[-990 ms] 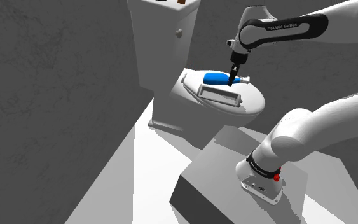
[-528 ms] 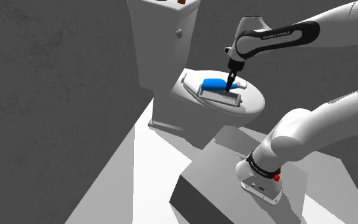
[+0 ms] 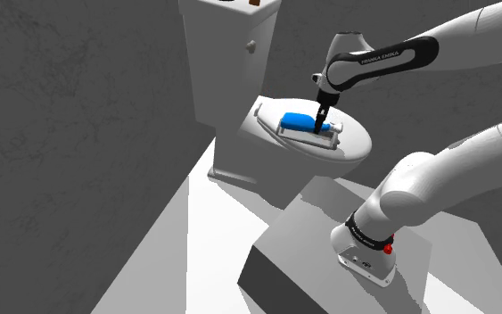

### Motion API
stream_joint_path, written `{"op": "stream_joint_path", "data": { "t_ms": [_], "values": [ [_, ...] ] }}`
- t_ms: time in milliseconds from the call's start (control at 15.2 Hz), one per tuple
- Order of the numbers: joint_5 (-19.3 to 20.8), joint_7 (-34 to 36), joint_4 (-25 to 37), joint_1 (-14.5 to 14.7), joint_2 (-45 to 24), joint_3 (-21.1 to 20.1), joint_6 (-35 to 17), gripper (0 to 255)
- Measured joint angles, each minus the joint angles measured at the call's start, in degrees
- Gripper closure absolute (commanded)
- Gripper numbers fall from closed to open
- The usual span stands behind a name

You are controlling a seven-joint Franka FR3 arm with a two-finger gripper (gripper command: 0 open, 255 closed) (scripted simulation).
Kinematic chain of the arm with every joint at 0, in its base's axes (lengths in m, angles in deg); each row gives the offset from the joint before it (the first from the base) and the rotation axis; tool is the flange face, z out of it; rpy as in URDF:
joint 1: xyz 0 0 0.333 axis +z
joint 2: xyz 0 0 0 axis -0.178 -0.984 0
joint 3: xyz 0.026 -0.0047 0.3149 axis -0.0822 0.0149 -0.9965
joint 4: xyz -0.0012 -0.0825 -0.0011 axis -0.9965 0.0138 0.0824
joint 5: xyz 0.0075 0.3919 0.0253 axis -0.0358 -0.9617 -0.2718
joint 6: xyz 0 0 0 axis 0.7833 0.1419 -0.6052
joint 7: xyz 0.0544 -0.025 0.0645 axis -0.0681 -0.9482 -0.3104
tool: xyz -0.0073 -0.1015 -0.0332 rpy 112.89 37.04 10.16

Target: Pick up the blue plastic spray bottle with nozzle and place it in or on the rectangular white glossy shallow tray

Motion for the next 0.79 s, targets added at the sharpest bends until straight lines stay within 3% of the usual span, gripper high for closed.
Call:
{"op": "stream_joint_path", "data": {
  "t_ms": [132,198,594,792],
  "values": [
    [0.0,0.0,0.0,0.0,0.0,0.0,-0.1,255],
    [0.0,0.0,0.0,0.0,0.0,0.0,-0.1,0],
    [0.0,0.0,0.0,0.0,0.0,0.0,-0.1,0],
    [-0.3,0.0,2.8,0.1,2.0,-0.9,4.7,0]
  ]
}}
